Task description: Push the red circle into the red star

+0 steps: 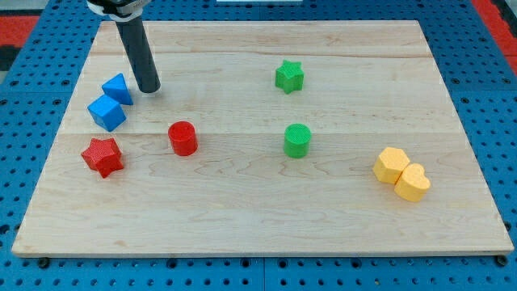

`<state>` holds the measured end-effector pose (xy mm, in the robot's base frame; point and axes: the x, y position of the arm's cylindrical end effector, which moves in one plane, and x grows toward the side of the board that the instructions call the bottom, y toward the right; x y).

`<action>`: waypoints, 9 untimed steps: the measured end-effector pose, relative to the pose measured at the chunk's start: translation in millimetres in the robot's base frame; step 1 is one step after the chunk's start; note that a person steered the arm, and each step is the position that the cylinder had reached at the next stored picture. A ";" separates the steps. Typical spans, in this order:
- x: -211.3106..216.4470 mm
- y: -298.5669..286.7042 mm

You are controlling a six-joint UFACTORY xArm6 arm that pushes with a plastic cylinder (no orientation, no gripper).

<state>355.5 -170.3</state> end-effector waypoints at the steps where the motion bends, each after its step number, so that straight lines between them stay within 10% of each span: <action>1: 19.9 24.0; 5: 109.4 115.2; 9: 111.0 -6.5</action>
<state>466.5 -176.8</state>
